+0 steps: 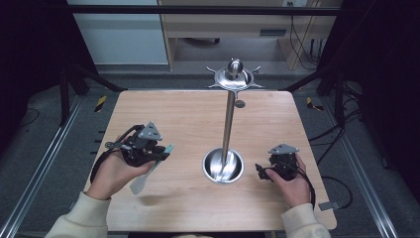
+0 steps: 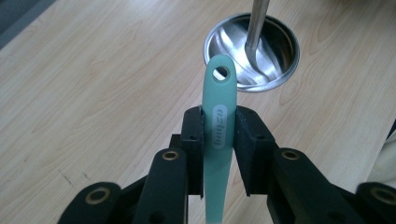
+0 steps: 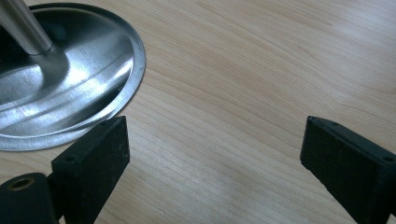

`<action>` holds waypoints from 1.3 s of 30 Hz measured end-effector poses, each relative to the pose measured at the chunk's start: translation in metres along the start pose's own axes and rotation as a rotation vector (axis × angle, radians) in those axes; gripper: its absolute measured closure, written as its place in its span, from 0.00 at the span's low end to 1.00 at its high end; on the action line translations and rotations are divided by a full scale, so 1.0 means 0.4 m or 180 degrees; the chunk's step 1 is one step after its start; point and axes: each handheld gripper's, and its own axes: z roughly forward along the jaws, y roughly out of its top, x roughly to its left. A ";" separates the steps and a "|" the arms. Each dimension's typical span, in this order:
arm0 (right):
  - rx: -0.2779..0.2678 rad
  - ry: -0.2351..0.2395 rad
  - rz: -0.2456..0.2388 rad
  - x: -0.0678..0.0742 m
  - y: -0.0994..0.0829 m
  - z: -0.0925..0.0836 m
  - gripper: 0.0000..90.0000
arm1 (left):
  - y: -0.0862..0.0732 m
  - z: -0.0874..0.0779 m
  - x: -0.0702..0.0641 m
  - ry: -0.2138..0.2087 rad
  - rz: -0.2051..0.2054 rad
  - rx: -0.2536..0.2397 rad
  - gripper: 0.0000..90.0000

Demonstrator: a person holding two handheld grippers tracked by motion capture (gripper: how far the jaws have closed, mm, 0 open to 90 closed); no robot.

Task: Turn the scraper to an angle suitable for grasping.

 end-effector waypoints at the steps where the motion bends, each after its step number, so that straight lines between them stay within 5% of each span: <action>1: -0.0013 0.0001 -0.0008 0.000 0.000 0.000 0.09 | -0.001 -0.005 -0.001 0.0023 -0.0027 -0.0044 0.82; 8: -0.0016 0.0016 -0.0007 0.001 0.001 0.002 0.09 | -0.001 -0.031 0.005 0.0069 -0.0109 -0.0167 0.82; 11: -0.0004 0.0013 -0.0001 -0.001 0.002 0.000 0.09 | 0.002 -0.049 0.007 -0.0051 -0.0207 -0.0361 0.82; 20: -0.0033 0.0019 0.0035 -0.006 0.002 -0.002 0.09 | 0.019 -0.063 0.005 0.0044 -0.0152 -0.0467 0.82; 39: -0.0004 -0.0034 -0.0004 -0.008 0.001 -0.001 0.11 | 0.080 -0.101 -0.007 0.0023 -0.0115 -0.0668 0.82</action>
